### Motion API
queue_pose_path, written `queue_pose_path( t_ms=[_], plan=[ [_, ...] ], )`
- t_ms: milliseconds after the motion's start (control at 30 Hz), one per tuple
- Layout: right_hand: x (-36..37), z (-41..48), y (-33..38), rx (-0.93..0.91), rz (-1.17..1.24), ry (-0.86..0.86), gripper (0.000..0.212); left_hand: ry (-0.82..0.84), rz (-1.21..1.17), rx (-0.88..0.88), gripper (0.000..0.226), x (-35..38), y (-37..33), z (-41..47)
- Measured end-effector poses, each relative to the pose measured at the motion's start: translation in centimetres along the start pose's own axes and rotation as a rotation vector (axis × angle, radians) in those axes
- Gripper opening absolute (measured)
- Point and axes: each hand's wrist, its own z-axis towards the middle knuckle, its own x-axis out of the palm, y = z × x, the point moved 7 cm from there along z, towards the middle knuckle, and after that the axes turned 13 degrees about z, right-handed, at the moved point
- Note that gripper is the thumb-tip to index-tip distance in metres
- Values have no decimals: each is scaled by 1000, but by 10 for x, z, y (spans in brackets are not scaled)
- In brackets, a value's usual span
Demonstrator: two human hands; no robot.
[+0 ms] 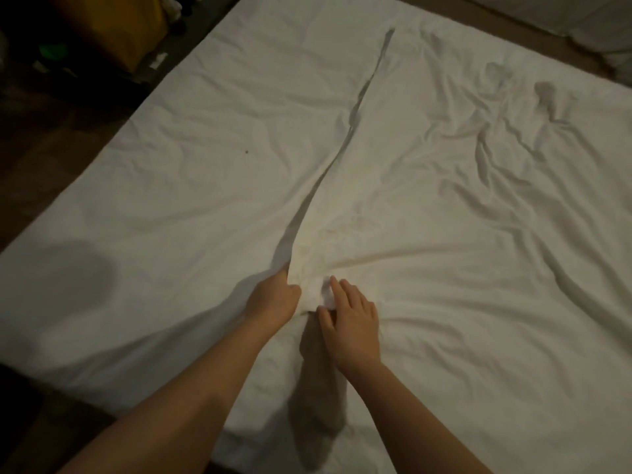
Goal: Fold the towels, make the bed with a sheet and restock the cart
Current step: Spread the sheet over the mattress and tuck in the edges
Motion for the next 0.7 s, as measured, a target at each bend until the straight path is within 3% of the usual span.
queue_pose_path(
  t_ms=[233,400,467,567,700],
  plan=[
    [12,-50,-13,18,-2,-74,59,134,-18,77,49,-6,12,-18],
    [33,-108,-25,27,31,-120,79,15,184,207,106,-1,43,-52],
    [40,-128,-32,27,35,-159,75,-22,201,238,103,3,54,-62],
    [52,-152,-44,65,25,-167,70,-73,215,260,74,6,65,-70],
    [67,-171,-50,99,27,-163,64,-110,295,241,70,6,77,-69]
  ],
)
